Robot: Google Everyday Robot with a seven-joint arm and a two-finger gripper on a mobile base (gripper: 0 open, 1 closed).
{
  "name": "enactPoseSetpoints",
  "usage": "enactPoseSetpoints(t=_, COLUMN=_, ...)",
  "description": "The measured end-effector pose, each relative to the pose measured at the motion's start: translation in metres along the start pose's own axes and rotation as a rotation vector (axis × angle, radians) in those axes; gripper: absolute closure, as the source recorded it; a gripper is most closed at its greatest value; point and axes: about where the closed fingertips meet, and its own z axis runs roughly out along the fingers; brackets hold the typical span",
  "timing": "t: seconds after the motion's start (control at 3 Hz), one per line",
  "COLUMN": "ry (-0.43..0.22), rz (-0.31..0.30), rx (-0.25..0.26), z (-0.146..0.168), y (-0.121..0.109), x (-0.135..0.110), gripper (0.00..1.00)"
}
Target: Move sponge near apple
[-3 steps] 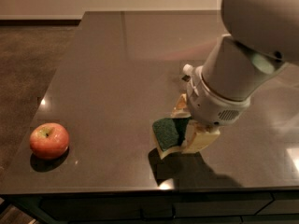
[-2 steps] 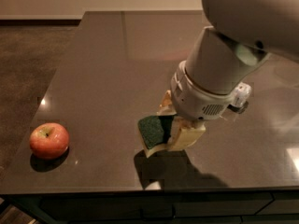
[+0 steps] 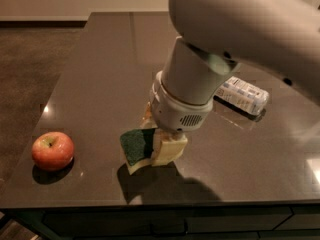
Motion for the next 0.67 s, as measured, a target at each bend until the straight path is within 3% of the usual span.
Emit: enactPoseSetpoints(t=0.67, ry=-0.02, rz=-0.052, rx=-0.027, z=0.028, y=-0.013, x=-0.025, gripper=1.0)
